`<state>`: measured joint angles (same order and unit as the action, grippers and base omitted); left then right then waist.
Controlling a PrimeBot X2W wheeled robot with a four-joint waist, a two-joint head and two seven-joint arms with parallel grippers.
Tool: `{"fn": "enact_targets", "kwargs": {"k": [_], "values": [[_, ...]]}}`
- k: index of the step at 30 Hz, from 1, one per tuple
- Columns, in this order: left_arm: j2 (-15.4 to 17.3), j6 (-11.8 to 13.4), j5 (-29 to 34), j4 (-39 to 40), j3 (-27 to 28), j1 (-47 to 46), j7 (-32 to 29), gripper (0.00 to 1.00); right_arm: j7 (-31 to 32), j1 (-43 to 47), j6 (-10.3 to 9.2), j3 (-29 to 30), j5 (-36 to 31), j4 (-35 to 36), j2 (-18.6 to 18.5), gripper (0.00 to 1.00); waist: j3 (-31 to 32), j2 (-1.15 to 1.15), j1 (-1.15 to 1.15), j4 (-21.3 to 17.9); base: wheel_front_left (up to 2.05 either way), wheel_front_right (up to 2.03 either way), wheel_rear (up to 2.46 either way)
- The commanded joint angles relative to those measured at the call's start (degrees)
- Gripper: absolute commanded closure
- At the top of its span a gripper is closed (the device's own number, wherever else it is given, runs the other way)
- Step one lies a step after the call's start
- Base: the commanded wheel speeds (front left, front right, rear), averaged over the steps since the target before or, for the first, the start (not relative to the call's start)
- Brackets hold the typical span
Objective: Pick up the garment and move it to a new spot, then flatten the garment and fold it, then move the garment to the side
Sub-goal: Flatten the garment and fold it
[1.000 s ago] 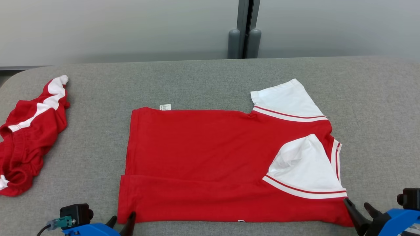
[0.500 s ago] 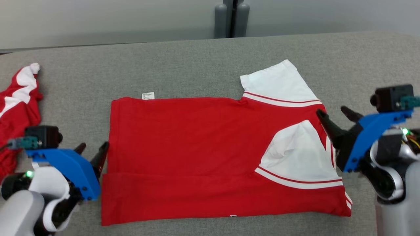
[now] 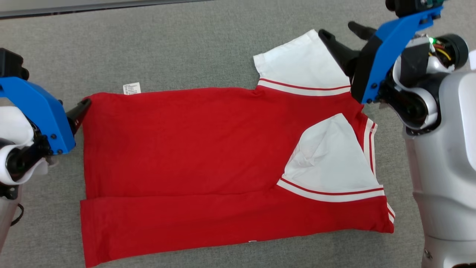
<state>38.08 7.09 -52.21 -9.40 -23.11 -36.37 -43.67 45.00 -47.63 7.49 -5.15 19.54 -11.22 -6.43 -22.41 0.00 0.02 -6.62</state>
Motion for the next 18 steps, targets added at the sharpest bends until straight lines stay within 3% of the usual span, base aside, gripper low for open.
{"fn": "enact_targets", "kwargs": {"k": [1,18], "values": [[0.46,-0.24,0.06,-0.51,-0.21,-1.52,-0.63,0.00,-0.97,-1.81,0.00,-0.45,0.24,-1.18,-0.19,0.00,-0.59,0.00,-0.02,-0.16,0.00,0.00,0.00],[-0.85,0.60,4.56,-6.50,-4.26,-7.16,-2.50,0.00,-7.94,-8.21,0.00,-1.13,3.52,-8.80,-0.13,0.00,-6.81,0.00,-0.02,-1.37,0.00,0.00,0.00]]}}
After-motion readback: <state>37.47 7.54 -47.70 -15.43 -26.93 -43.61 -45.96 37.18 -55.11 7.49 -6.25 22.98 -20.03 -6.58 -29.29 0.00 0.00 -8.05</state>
